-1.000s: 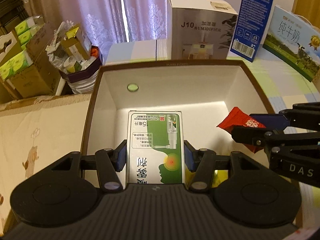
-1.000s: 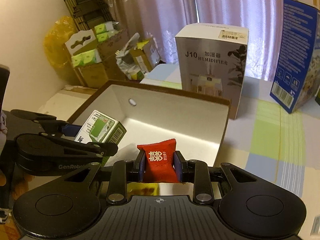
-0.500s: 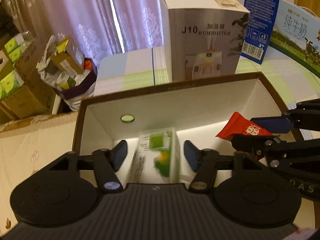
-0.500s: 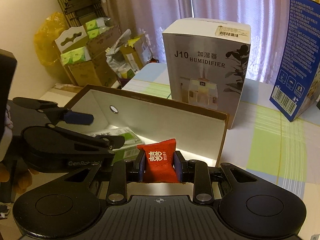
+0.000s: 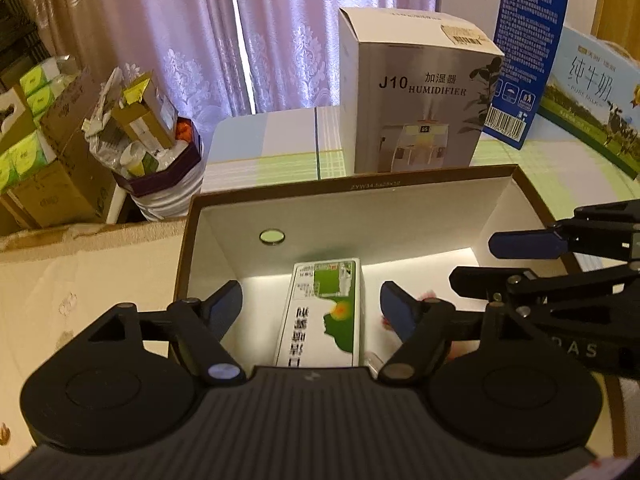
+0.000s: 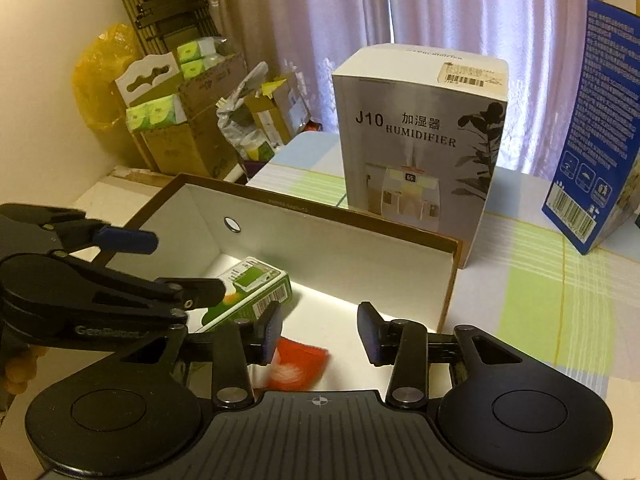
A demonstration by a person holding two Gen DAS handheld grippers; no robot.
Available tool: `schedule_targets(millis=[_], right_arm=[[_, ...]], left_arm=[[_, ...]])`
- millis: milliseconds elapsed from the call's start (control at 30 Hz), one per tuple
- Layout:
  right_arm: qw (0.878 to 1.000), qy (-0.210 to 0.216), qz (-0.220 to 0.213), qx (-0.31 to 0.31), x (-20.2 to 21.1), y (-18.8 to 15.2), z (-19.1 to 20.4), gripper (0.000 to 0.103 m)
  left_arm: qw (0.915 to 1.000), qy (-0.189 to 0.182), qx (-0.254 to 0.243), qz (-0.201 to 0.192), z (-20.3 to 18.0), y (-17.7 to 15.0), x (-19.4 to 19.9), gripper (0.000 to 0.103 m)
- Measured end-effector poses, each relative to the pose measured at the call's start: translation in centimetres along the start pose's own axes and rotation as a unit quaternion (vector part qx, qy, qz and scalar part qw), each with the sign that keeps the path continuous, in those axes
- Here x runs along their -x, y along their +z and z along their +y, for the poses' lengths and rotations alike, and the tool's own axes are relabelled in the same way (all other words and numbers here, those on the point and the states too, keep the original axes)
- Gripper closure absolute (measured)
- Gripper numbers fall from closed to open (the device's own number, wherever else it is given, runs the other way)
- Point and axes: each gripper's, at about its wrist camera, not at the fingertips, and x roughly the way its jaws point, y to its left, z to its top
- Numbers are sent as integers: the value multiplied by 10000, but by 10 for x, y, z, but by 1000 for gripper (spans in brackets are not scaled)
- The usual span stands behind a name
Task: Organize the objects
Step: 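Open both grippers to drop the medicine box and red packet into the box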
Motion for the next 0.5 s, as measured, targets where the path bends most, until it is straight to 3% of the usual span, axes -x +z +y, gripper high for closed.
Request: schedule_targets(millis=[500], right_arm=[[9982, 389, -302, -356, 60, -23, 12, 59]], left_arm=[[9981, -35, 568, 215, 3, -39, 61, 17]])
